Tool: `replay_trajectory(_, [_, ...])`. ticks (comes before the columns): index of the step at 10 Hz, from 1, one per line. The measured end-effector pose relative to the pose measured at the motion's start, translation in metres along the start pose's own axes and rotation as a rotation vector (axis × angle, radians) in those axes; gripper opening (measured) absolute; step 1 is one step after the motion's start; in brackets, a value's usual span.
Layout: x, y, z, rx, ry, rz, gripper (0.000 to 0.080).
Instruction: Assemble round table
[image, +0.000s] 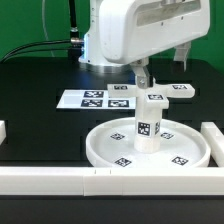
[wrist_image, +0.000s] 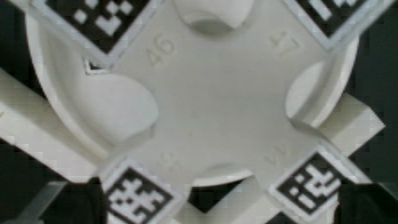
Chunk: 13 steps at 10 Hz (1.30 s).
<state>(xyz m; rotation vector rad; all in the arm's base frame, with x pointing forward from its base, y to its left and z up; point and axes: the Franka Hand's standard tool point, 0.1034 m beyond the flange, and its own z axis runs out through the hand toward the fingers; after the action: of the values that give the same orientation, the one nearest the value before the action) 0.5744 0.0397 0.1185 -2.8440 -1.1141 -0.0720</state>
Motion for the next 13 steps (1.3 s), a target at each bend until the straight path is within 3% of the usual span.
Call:
replay_trajectory(4, [-0.010, 0.004, 0.006, 0.007, -0.009, 0.016, 0.0649])
replay_trajectory(10, [-0.013, 0.000, 0.018, 0.021, -0.022, 0.018, 0.0649])
replay_trajectory(13, [-0.011, 0.001, 0.016, 0.020, -0.020, 0.018, 0.0649])
